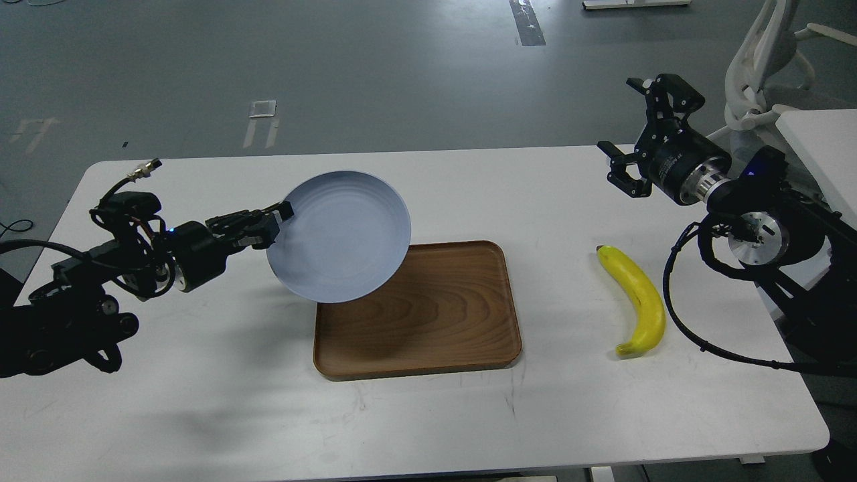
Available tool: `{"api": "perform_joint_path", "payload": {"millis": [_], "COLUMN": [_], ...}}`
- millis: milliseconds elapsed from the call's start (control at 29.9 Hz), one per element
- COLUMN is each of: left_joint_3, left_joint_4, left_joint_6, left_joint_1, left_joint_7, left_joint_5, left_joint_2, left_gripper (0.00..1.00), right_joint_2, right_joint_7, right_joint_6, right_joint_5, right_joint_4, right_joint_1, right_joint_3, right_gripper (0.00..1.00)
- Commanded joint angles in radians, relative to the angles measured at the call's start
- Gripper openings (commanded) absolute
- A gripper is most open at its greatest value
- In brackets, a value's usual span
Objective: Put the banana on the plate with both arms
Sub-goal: 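Lift the plate with the left gripper and set it onto the wooden tray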
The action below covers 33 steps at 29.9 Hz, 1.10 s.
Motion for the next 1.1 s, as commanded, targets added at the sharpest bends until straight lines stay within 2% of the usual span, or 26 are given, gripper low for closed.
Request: {"api": "perform_joint_path", "payload": {"millis": [0,100,267,802,1003,1036,1070], "left_joint_3": [0.003,0.011,0.107,0.118,0.117,0.117,0.117], "left_joint_4": [0.054,0.129,0.243,0.249,0.249,0.249,0.249], "left_joint_6": [-0.035,-0.052,-0.050,-0.048,-0.047,-0.047,-0.047], "left_joint_1": [-0.009,-0.009,-0.019,0.004,-0.002,-0.003,-0.003], "left_joint_7": [0.000,0.000,0.000,0.000,0.000,0.000,0.000], "left_joint_5": [0.001,0.009,0.020,0.017,0.015,0.015,0.015], "left_joint_2": [-0.072,-0.161,-0.268,-0.290,-0.338,-0.338,-0.338], "left_gripper": [0.00,0.00,0.00,0.00,0.00,0.07,0.21], "right_joint_2": [-0.010,-0.013,-0.013,-0.016,-0.018,-0.020,-0.021], "right_joint_7": [0.000,0.000,0.000,0.000,0.000,0.000,0.000], "right_joint_6": [0.000,0.002,0.000,0.000,-0.003,-0.003,-0.003], "right_joint_5": [0.002,0.002,0.002,0.002,0.002,0.002,0.002], "right_joint_4": [0.000,0.000,0.000,0.000,0.000,0.000,0.000], "right_joint_1": [0.000,0.006,0.012,0.011,0.011,0.011,0.012], "right_joint_3": [0.000,0.000,-0.001,-0.003,0.000,0.000,0.000], "right_gripper": [1.00,1.00,1.00,1.00,1.00,1.00,1.00]}}
